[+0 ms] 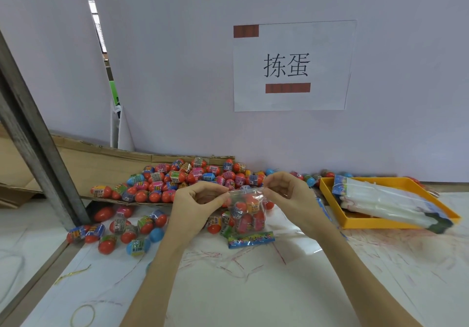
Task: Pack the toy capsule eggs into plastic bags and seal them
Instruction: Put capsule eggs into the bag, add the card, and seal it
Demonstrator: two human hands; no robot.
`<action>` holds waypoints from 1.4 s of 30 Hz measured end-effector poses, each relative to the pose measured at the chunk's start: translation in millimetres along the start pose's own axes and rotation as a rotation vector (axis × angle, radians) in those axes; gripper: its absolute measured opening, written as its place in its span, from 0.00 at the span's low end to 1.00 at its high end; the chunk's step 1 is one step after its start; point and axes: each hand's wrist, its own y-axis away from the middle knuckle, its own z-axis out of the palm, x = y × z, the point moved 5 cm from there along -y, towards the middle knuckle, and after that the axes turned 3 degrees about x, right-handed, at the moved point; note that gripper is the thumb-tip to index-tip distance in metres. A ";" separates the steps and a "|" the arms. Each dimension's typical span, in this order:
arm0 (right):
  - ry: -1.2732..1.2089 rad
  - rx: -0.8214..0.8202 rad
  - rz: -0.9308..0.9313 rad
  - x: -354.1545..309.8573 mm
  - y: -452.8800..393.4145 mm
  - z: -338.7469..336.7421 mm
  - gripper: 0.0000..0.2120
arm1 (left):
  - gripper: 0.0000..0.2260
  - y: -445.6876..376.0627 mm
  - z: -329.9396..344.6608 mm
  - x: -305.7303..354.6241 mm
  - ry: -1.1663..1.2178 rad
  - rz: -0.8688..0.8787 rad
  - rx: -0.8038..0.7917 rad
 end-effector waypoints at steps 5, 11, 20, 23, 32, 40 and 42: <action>-0.050 -0.048 -0.039 -9.6 3.5 11.5 0.09 | 0.13 5.7 13.3 9.3 0.011 0.019 -0.210; -0.113 -0.068 -0.109 -21.1 6.9 27.2 0.12 | 0.08 10.9 35.1 10.1 -0.050 0.029 -0.079; -0.069 -0.038 0.082 -3.2 4.4 13.9 0.03 | 0.11 8.2 20.3 -9.3 0.261 -0.324 0.211; -0.059 -0.011 0.083 -2.9 3.7 14.6 0.03 | 0.10 7.1 17.6 -10.6 0.230 -0.371 0.186; -0.154 0.194 0.120 1.8 2.6 14.2 0.07 | 0.07 6.7 18.2 -10.8 0.450 -0.413 0.141; -0.150 0.171 0.121 3.1 2.0 13.6 0.07 | 0.12 10.4 24.7 -8.0 0.314 -0.423 0.031; -0.143 0.138 0.107 1.7 2.0 12.8 0.07 | 0.09 10.8 21.4 -7.7 0.267 -0.410 0.088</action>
